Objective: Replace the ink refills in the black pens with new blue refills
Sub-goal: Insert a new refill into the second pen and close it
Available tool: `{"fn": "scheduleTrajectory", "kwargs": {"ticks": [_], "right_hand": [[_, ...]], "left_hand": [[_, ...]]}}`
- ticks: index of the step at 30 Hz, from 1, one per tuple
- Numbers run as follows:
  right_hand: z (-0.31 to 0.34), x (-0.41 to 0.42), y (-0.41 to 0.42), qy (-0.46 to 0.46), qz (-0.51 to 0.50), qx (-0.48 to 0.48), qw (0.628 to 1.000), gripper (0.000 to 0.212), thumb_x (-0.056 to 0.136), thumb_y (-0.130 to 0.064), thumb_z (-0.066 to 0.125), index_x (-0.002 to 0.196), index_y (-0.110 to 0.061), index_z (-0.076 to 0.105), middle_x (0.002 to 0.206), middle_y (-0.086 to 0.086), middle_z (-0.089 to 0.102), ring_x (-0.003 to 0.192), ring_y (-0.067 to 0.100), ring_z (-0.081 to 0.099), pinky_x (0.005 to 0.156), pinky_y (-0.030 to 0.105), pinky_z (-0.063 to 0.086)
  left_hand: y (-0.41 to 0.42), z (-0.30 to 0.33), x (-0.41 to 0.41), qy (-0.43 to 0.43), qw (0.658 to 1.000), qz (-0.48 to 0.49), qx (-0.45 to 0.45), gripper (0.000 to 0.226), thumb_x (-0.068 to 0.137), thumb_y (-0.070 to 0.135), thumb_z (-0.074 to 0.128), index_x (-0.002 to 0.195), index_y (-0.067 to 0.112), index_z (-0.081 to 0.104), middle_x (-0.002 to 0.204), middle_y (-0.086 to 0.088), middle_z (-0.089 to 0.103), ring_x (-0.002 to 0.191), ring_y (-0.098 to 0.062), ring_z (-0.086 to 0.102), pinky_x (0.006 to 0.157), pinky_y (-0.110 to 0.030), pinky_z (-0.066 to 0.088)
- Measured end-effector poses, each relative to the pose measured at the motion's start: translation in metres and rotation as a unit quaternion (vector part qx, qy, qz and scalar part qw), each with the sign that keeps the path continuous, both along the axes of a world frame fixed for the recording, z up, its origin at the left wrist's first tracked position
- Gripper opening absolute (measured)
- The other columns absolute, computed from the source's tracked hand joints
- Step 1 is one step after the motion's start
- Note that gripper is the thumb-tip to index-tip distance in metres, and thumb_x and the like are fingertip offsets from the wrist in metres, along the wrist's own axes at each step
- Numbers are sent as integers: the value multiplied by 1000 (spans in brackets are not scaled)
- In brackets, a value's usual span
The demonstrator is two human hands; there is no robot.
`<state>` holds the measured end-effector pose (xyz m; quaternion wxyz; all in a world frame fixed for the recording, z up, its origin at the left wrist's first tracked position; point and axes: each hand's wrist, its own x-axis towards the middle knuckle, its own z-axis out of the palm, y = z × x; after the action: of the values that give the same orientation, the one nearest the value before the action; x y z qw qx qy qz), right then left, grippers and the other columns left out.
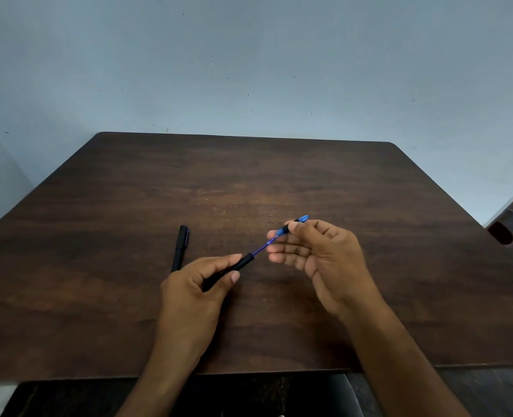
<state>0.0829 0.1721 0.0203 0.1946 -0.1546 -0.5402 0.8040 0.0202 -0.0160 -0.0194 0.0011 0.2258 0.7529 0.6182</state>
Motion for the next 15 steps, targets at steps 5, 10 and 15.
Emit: {"fn": "scheduleTrajectory", "kwargs": {"ticks": [5, 10, 15], "right_hand": [[1, 0, 2, -7, 7, 16, 1000, 16, 97, -9, 61, 97, 6, 68, 94, 28, 76, 80, 39, 76, 68, 38, 62], [0, 1, 1, -13, 16, 28, 999, 17, 96, -7, 61, 100, 8, 67, 93, 27, 76, 79, 40, 76, 67, 38, 62], [-7, -1, -7, -25, 34, 35, 999, 11, 94, -7, 65, 94, 3, 70, 92, 28, 76, 79, 40, 75, 66, 38, 62]], "left_hand": [[0, 0, 0, 0, 1000, 0, -5, 34, 83, 6, 79, 102, 34, 79, 100, 27, 75, 98, 7, 69, 86, -6, 48], [0, -2, -1, -2, 1000, 4, -10, 35, 82, 6, 79, 102, 35, 79, 100, 25, 76, 99, 6, 69, 88, -13, 51], [-1, -1, -1, 5, 1000, 1, -17, 35, 83, 7, 79, 102, 36, 78, 101, 26, 75, 99, 8, 68, 90, -12, 52]]}}
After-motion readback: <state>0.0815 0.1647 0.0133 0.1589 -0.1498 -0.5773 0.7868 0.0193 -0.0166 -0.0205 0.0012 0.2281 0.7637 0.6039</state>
